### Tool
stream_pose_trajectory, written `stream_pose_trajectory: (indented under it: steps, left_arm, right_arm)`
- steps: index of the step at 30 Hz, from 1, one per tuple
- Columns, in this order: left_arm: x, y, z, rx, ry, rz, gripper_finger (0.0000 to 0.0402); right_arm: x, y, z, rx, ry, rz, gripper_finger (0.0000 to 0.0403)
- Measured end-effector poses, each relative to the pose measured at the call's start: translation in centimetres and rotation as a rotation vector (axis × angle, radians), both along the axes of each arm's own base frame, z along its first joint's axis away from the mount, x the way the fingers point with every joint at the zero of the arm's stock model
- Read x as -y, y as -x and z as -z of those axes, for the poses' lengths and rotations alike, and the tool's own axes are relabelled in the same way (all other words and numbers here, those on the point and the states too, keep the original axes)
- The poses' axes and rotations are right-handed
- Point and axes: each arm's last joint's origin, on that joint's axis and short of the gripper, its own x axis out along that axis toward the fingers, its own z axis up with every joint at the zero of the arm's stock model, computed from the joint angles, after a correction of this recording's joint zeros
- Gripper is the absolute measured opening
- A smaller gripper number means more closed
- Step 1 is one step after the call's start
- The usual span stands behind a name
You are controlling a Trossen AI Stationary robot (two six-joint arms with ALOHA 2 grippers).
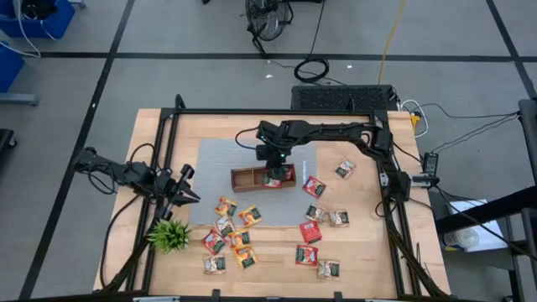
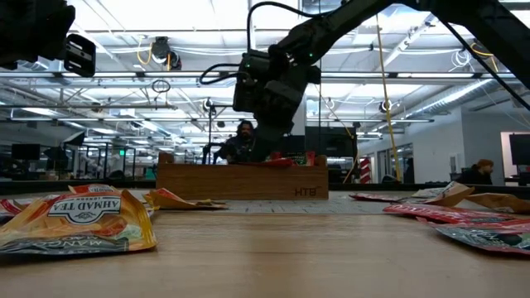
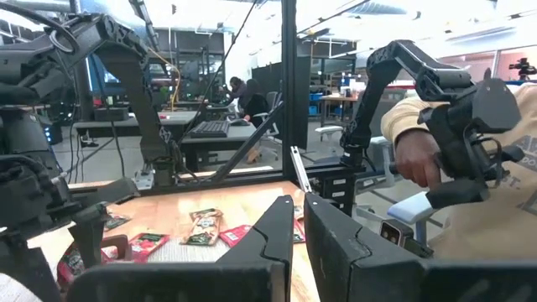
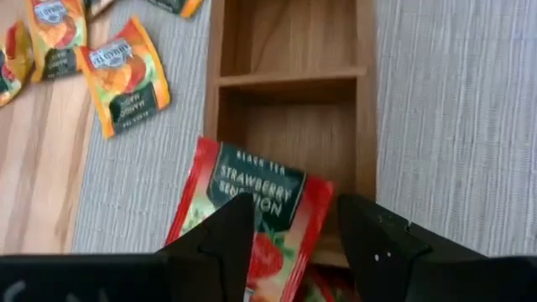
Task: Pick & Place Tea
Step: Put the red tea bag into the wooden organizer
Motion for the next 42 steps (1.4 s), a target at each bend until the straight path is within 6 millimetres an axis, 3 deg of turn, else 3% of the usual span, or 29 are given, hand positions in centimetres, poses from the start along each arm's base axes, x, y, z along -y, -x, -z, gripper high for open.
stream_pose_trajectory:
  steps: [14, 22, 29, 37, 42]
  left_arm:
    - [0.0, 0.0, 0.0, -0.001, 0.0, 0.0, 0.0035]
    - [0.0, 0.0, 0.0, 0.0, 0.0, 0.0, 0.0035]
    - [0.0, 0.0, 0.0, 0.0, 0.0, 0.0, 0.0035]
    - [0.0, 0.0, 0.0, -0.001, 0.0, 0.0, 0.0035]
    - [0.0, 0.0, 0.0, -0.001, -0.001, 0.0, 0.0035]
  right_arm:
    - [-1.5, 0.5, -0.3, -0.074, -0.019, -0.01, 0.016]
    - [-3.4, 0.2, -1.0, -0.09, 0.236, -0.062, 0.016]
    - [-4.7, 0.5, -2.4, -0.087, 0.276, -0.051, 0.016]
    - [-9.2, 0.7, -4.4, -0.068, 0.23, -0.033, 0.016]
    - [-13.8, 0.8, -2.2, -0.045, 0.435, -0.1, 0.016]
